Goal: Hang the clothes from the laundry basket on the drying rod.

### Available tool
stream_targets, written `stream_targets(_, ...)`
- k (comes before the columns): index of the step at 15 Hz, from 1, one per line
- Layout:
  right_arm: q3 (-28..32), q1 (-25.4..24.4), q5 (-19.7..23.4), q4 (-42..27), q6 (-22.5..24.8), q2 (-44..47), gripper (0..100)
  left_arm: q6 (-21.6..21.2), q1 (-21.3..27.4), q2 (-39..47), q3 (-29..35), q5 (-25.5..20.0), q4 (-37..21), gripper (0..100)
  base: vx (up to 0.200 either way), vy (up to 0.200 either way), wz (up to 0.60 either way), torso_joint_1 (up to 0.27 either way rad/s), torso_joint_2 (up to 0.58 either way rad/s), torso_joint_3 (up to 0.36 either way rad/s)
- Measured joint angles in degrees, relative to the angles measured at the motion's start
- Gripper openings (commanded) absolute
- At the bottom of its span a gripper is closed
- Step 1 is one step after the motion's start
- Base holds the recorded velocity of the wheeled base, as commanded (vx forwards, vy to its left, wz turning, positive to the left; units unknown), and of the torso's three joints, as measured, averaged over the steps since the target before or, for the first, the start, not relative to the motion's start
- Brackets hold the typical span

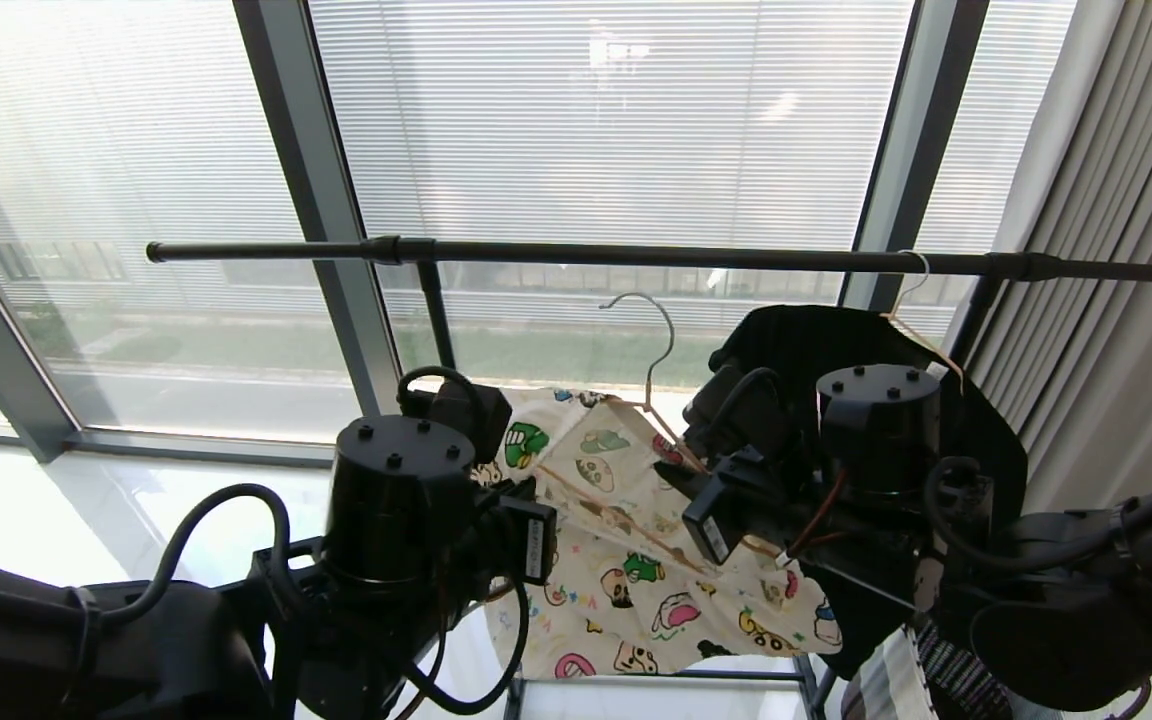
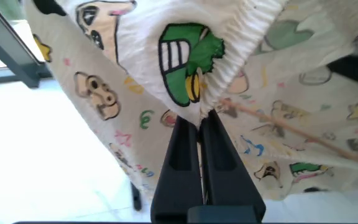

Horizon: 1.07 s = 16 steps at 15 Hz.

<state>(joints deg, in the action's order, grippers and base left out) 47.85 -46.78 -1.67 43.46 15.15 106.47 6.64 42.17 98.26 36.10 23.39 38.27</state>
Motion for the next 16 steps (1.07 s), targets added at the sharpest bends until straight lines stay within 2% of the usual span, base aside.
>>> stream_targets(4,-4.4,0.0,0.3,-0.6,0.2,-1.2,0,-0.7,-0.9,-3.2,-1.6,-0.1,0.4,0,0.000,0.000,0.00,0.000,0.00,0.000)
stream_targets(6,-7.2,-1.3,0.9,-0.5,0.3,-2.0,0,-0.8,-1.5,-3.6,-1.4,-0.2,3.4,0,0.000,0.000,0.00,0.000,0.00,0.000)
stream_targets(8,-9.1,-2.7,0.9,-0.4,0.1,-2.5,0,-0.7,-2.0,-3.9,-1.3,-1.1,4.1,0,0.000,0.000,0.00,0.000,0.00,0.000)
stream_targets(12,-9.7,-3.5,0.6,0.5,0.2,-2.2,0,-0.7,-1.3,-4.9,-0.7,-7.2,4.2,0,0.000,0.000,0.00,0.000,0.00,0.000)
stream_targets(16,-10.1,-4.2,-0.5,1.0,0.0,-1.1,0,0.8,-0.2,-5.0,2.8,-7.6,4.2,0,0.000,0.000,0.00,0.000,0.00,0.000)
